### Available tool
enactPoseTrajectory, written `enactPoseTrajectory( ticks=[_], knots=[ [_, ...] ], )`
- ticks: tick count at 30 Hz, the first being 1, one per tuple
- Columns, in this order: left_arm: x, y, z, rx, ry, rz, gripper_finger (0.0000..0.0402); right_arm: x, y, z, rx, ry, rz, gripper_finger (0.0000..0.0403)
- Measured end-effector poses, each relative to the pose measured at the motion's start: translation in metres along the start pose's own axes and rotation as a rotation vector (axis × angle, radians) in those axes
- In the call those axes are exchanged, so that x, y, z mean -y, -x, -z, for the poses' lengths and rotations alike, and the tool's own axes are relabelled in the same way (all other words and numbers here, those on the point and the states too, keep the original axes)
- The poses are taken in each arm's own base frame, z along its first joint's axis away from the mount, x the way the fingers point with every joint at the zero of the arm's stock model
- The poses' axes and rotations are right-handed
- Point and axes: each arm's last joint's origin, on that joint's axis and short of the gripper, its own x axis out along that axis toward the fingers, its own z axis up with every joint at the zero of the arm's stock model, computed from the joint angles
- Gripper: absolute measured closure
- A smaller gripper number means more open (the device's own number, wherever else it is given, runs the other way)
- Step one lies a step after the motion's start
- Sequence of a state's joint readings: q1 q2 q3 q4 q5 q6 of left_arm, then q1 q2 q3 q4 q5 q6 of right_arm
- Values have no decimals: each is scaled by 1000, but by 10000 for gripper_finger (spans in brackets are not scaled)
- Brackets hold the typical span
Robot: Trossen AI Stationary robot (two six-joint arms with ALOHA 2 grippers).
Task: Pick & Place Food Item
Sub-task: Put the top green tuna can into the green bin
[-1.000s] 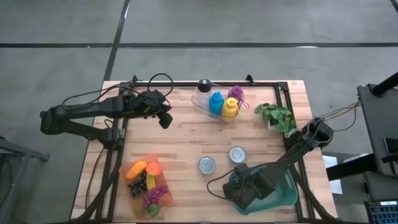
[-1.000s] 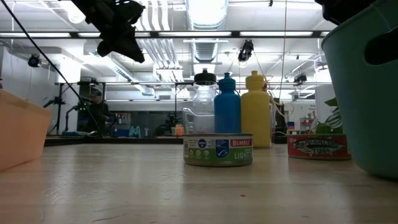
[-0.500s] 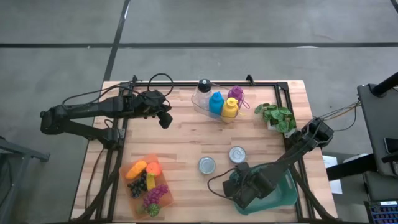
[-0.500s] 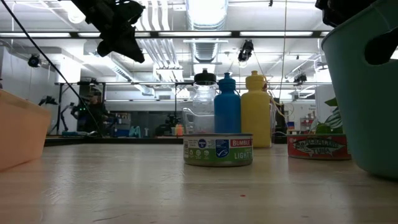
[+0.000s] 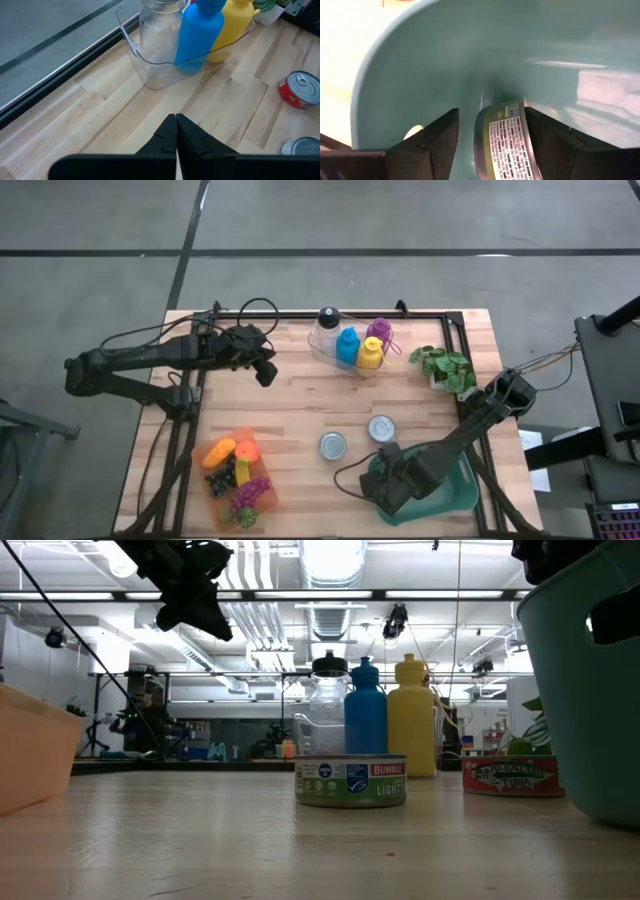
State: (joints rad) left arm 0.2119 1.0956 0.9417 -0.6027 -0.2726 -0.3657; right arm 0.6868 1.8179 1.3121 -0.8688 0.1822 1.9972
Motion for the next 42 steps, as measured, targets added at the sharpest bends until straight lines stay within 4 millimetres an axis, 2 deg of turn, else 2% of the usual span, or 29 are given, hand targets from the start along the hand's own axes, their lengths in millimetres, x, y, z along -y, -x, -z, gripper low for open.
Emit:
enactPoseTrajectory(
  ticks=[16,42],
  knots=[
    [0,0,0,0,0,0,400,0,0,0,13,246,-7,186],
    [0,0,0,-1,0,1,400,-2,0,-1,53,422,-22,186]
  ],
)
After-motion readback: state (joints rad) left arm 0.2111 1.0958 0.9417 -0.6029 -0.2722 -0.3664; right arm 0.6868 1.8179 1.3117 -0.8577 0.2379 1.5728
